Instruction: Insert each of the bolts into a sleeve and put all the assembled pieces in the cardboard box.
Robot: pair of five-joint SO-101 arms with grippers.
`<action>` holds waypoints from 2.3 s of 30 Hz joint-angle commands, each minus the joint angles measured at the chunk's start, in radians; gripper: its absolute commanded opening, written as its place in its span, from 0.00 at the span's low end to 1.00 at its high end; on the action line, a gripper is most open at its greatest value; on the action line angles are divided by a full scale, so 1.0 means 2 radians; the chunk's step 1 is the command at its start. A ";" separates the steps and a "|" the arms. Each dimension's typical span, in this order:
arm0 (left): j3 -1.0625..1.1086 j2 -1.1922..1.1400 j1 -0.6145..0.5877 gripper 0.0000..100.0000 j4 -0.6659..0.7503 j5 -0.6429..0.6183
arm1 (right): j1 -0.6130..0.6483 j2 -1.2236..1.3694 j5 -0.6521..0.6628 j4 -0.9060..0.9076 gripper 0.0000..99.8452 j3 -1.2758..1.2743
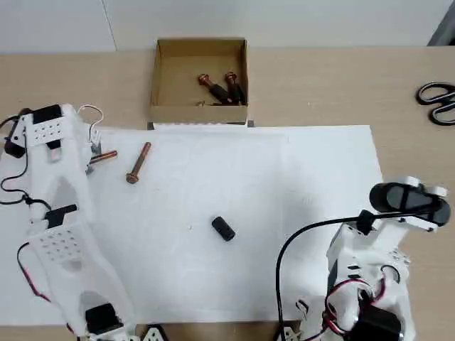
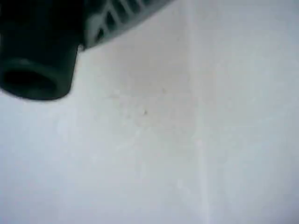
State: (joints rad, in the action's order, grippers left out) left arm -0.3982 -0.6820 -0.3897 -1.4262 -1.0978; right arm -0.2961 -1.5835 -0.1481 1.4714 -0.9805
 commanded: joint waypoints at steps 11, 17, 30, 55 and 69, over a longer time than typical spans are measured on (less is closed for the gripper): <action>-0.104 -0.002 -0.001 0.00 -0.071 0.002 | 0.000 -0.001 0.006 0.000 0.00 0.003; -0.236 -0.002 0.022 0.00 -0.165 0.021 | 0.000 -0.001 0.006 -0.002 0.00 0.003; -0.108 0.124 0.110 0.00 -0.164 0.259 | 0.000 -0.002 0.006 -0.002 0.00 0.003; 0.078 0.066 0.238 0.01 -0.163 0.744 | 0.000 0.002 0.007 -0.002 0.00 0.002; 0.076 0.097 0.248 0.12 -0.129 0.773 | 0.000 -0.001 0.007 -0.028 0.00 -0.021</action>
State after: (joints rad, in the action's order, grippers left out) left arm -0.2355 -0.5501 0.0890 -1.7008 0.4304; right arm -0.2961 -1.5819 -0.1481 1.4454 -1.0280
